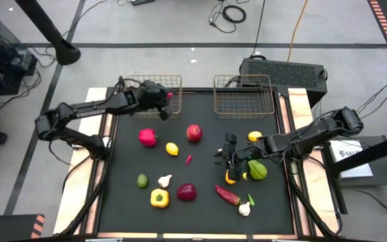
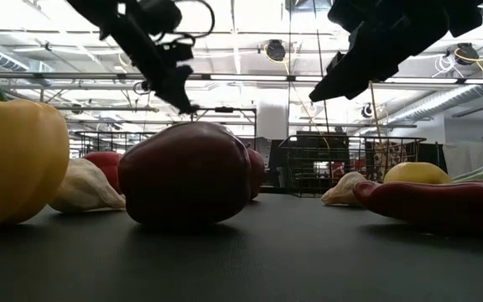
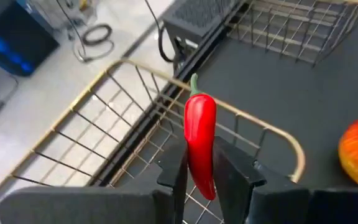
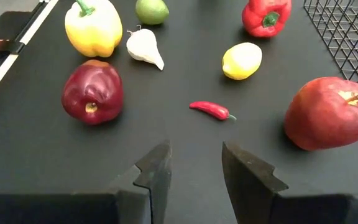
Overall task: Sort produce into baskets
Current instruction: Put the red chili pepper into the left wire basket
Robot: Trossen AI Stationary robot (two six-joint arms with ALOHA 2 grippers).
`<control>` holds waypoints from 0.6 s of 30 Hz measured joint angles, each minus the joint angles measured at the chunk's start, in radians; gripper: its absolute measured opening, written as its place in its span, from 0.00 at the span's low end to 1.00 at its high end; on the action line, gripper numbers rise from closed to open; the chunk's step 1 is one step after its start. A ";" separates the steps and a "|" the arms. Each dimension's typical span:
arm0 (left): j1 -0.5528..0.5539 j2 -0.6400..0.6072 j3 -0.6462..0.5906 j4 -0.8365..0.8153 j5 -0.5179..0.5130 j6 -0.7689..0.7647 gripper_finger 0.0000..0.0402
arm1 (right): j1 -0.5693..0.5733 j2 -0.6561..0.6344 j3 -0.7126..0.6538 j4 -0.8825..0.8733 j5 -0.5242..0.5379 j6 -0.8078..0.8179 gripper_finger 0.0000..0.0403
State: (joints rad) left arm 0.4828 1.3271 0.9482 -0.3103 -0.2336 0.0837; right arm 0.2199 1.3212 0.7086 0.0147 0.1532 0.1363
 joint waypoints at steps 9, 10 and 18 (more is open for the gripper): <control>0.027 0.066 0.000 0.001 0.039 -0.001 0.25 | 0.000 0.000 0.000 -0.009 0.000 -0.006 0.33; 0.027 0.066 0.000 0.001 0.039 -0.008 0.28 | 0.000 0.000 0.000 -0.009 0.000 -0.006 0.33; 0.020 0.025 0.016 0.004 0.021 -0.029 0.58 | 0.000 0.000 0.000 -0.009 0.000 -0.002 0.33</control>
State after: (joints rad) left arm 0.5031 1.3519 0.9637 -0.3068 -0.2127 0.0547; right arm 0.2199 1.3212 0.7086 0.0055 0.1528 0.1341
